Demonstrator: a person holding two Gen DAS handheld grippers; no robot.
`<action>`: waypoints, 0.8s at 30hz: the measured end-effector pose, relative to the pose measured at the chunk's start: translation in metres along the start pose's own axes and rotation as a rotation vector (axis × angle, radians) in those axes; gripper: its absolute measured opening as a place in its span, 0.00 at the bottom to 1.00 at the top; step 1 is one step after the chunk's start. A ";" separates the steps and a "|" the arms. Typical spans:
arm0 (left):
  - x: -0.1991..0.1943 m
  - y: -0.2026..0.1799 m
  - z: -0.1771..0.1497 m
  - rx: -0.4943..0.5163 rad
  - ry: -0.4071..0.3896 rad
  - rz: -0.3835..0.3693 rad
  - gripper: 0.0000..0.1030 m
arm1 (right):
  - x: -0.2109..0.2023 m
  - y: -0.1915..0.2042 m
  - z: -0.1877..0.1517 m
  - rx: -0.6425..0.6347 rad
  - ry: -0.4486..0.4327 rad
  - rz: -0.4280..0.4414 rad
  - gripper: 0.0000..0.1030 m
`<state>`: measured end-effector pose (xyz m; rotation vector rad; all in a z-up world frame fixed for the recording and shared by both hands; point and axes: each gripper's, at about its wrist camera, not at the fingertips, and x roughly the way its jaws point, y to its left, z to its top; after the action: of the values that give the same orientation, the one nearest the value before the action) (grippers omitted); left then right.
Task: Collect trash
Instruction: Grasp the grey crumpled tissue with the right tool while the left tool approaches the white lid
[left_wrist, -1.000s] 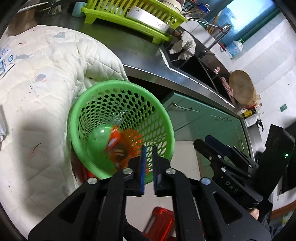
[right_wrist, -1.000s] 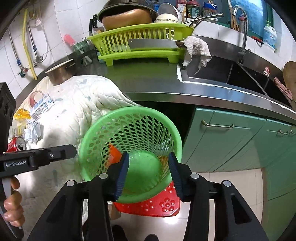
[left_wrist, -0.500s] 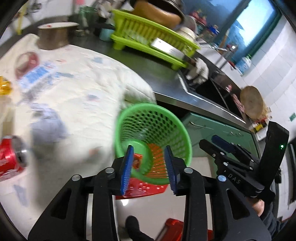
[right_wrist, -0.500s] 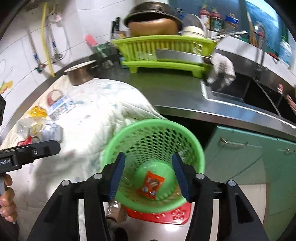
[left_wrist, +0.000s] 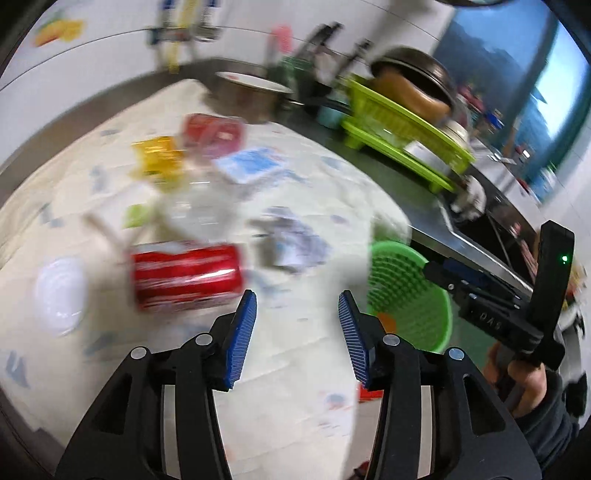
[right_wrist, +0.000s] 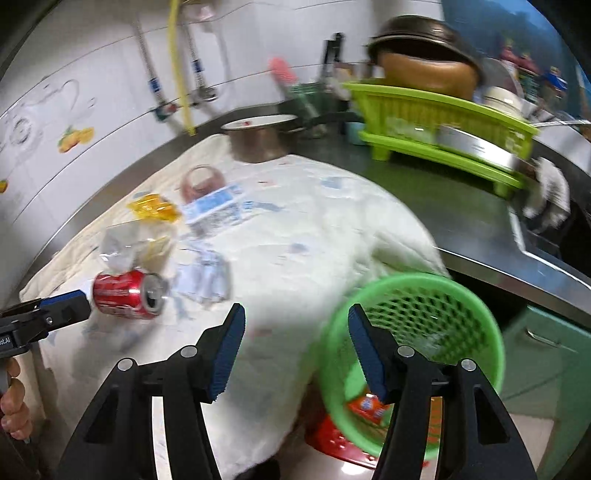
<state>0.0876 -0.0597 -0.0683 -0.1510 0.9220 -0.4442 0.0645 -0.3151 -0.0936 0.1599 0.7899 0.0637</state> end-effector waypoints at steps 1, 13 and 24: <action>-0.004 0.008 -0.001 -0.016 -0.007 0.014 0.45 | 0.004 0.006 0.002 -0.006 0.002 0.015 0.54; -0.053 0.115 -0.018 -0.225 -0.103 0.203 0.48 | 0.058 0.056 0.029 -0.039 0.056 0.126 0.54; -0.053 0.168 -0.023 -0.298 -0.094 0.305 0.48 | 0.108 0.061 0.029 -0.021 0.120 0.094 0.45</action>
<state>0.0933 0.1158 -0.0955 -0.2953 0.8970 -0.0155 0.1612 -0.2458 -0.1397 0.1743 0.9008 0.1715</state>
